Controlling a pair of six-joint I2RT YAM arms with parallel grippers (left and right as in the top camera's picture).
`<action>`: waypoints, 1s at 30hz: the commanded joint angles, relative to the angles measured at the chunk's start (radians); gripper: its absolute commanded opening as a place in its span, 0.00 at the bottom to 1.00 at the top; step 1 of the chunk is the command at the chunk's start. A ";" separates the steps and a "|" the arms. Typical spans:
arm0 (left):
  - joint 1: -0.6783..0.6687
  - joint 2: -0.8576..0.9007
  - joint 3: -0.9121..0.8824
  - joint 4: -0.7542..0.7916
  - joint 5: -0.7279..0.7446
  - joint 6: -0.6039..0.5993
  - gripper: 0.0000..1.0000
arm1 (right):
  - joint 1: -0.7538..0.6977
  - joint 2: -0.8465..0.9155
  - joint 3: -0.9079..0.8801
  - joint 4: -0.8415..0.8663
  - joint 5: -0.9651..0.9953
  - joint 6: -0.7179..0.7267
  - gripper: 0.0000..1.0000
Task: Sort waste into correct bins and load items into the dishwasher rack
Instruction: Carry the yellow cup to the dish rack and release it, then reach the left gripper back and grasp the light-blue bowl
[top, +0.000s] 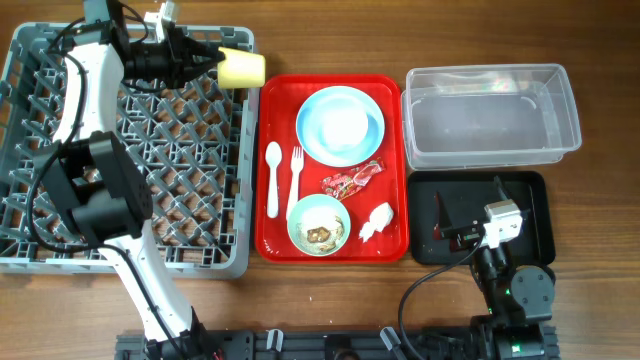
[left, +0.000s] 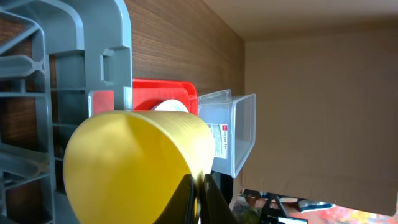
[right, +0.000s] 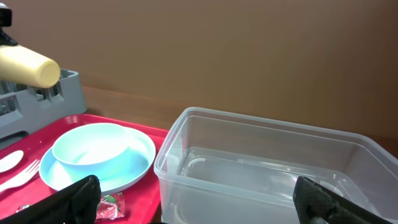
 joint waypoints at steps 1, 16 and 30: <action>0.006 0.021 -0.036 0.000 -0.026 0.023 0.04 | -0.004 -0.005 -0.001 0.006 0.013 -0.002 1.00; 0.070 0.037 -0.109 0.024 -0.320 0.011 0.60 | -0.004 -0.005 -0.001 0.006 0.013 -0.002 1.00; -0.322 -0.511 -0.106 -0.041 -0.744 -0.113 0.14 | -0.004 -0.005 -0.001 0.006 0.013 -0.002 1.00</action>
